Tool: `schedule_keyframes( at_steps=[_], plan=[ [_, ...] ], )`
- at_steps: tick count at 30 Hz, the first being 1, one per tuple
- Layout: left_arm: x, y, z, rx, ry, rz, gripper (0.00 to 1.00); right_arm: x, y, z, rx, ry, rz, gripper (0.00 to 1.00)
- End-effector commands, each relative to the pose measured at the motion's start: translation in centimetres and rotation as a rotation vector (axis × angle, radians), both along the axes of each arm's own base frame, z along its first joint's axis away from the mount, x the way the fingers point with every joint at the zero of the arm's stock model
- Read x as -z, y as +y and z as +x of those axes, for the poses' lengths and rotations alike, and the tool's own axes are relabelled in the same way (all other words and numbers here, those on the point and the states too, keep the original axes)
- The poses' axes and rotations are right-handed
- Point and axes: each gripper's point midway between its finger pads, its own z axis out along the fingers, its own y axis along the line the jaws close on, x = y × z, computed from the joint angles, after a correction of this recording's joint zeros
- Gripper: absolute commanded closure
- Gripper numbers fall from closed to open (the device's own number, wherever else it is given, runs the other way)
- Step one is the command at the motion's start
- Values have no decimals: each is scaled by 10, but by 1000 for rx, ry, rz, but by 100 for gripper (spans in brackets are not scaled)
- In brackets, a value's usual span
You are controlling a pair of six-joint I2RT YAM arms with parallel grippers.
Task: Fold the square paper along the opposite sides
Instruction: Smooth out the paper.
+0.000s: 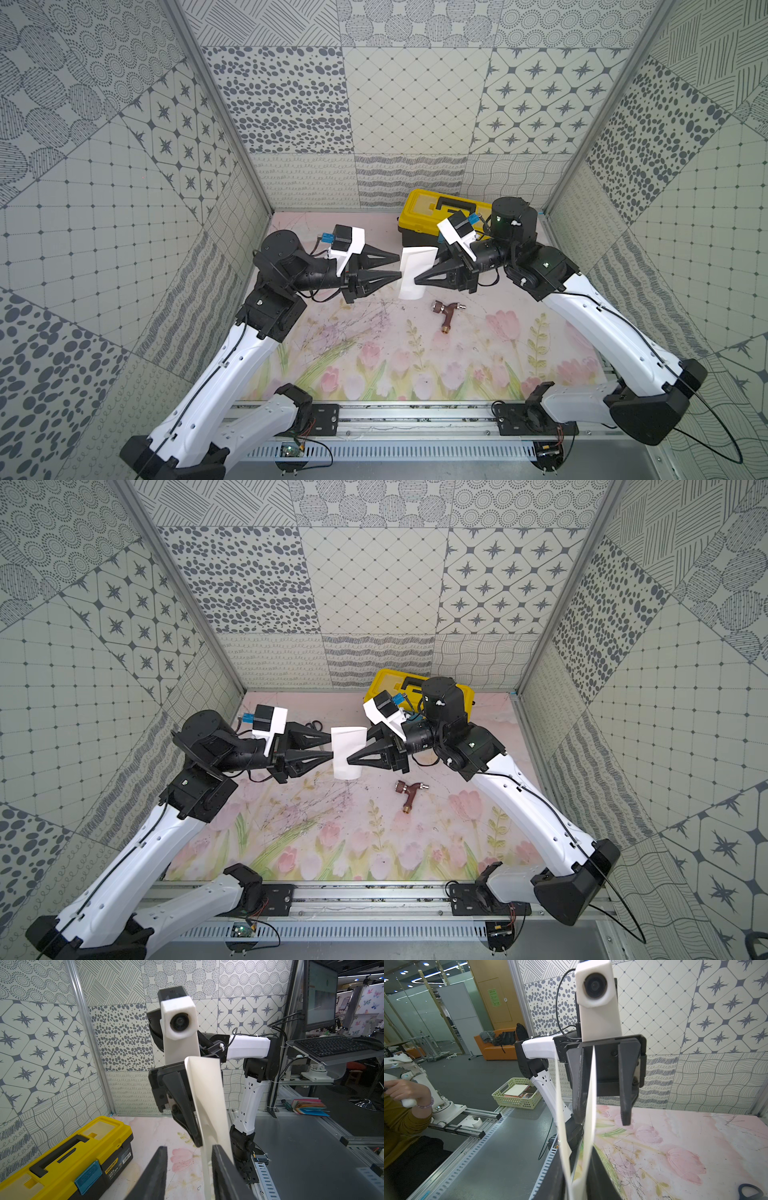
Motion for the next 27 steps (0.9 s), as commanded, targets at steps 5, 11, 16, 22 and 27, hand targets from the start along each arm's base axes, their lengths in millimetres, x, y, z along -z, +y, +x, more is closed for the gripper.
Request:
schedule_keyframes(
  at_steps=[5, 11, 16, 22, 27],
  plan=[
    [-10, 2, -13, 39, -61, -10, 49, 2, 3, 6, 1, 1, 1, 77],
    [-13, 1, -10, 46, -55, -17, 54, 4, 5, 7, -3, 9, -3, 77],
    [-14, -2, -6, 52, -46, -14, 55, 8, 7, 11, -4, 23, -12, 77],
    [-12, 0, -9, 45, -55, -7, 56, 7, 6, 9, -7, 22, -9, 77],
    [-10, 5, -12, -1, -84, 8, 55, 7, 5, 8, -9, 21, -10, 77]
  ],
)
